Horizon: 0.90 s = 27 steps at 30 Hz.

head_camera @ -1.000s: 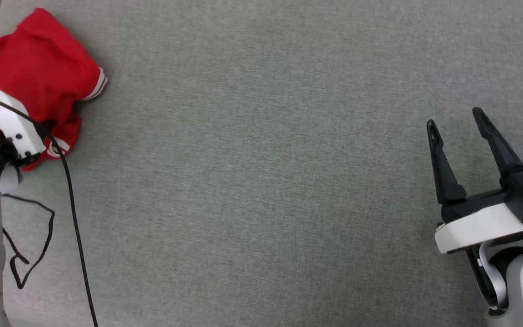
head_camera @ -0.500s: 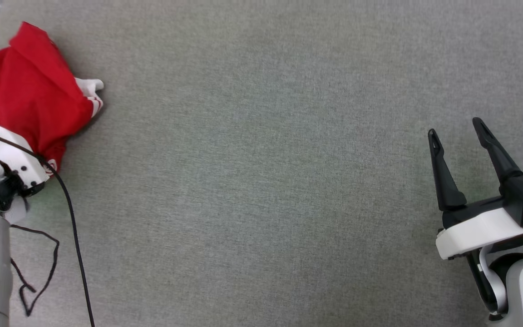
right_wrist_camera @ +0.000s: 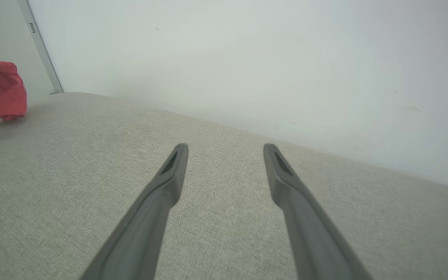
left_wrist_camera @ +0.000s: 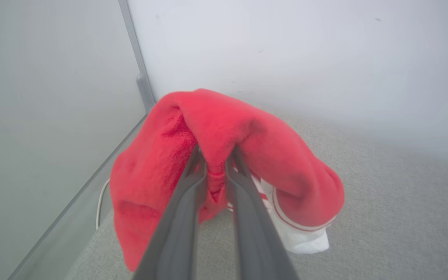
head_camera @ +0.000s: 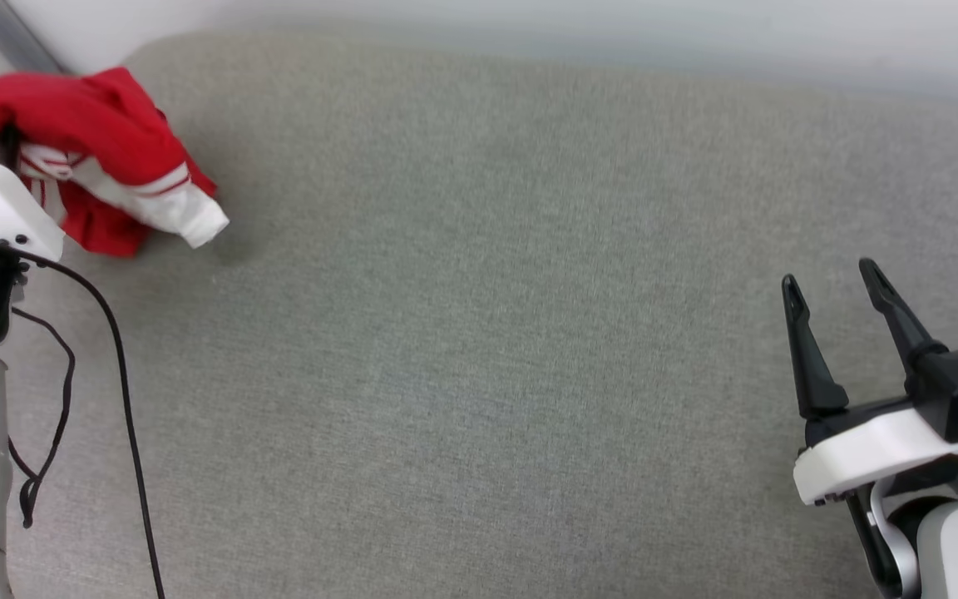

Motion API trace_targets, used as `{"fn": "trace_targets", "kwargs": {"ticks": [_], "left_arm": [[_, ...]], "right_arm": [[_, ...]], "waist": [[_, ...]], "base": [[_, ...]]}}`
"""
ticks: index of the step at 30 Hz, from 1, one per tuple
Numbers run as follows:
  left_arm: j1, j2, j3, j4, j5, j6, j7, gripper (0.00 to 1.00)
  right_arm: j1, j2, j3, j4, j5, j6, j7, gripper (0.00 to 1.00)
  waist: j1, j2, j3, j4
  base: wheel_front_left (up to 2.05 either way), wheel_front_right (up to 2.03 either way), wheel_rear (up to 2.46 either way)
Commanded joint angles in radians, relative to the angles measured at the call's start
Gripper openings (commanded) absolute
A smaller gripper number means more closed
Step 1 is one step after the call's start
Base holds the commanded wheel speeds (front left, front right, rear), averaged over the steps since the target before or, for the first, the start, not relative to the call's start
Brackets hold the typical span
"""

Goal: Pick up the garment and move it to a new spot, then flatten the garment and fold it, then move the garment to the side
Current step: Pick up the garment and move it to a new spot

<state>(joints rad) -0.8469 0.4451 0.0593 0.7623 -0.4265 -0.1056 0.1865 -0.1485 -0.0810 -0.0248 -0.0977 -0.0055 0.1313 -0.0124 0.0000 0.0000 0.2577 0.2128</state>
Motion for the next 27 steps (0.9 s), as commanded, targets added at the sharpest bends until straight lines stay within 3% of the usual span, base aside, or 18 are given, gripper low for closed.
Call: {"fn": "trace_targets", "kwargs": {"ticks": [1, 7, 13, 27], "left_arm": [[-0.008, 0.002, -0.01, -0.015, 0.011, -0.005, -0.058, 0.0], [0.014, -0.023, -0.064, -0.07, 0.016, -0.02, -0.206, 0.0], [0.068, -0.067, -0.113, -0.157, 0.002, -0.024, -0.263, 0.0], [0.291, -0.288, -0.376, -0.455, -0.04, -0.025, -0.25, 0.0]], "right_arm": [[0.019, 0.01, -0.008, 0.004, 0.002, -0.001, -0.006, 1.0], [0.062, 0.025, -0.041, 0.022, 0.008, -0.001, -0.017, 1.0], [0.102, 0.031, -0.058, 0.018, 0.012, -0.001, -0.013, 1.0], [0.155, 0.031, -0.081, -0.025, 0.04, -0.001, 0.017, 1.0]], "waist": [[0.0, 0.0, -0.049, 0.001], [0.0, 0.0, -0.141, -0.018], [0.0, 0.0, -0.197, -0.06], [0.0, 0.0, -0.217, -0.248]], "base": [[0.0, 0.0, 0.0], [0.0, 0.0, 0.0], [0.0, 0.0, 0.0], [0.0, 0.0, 0.0]]}}
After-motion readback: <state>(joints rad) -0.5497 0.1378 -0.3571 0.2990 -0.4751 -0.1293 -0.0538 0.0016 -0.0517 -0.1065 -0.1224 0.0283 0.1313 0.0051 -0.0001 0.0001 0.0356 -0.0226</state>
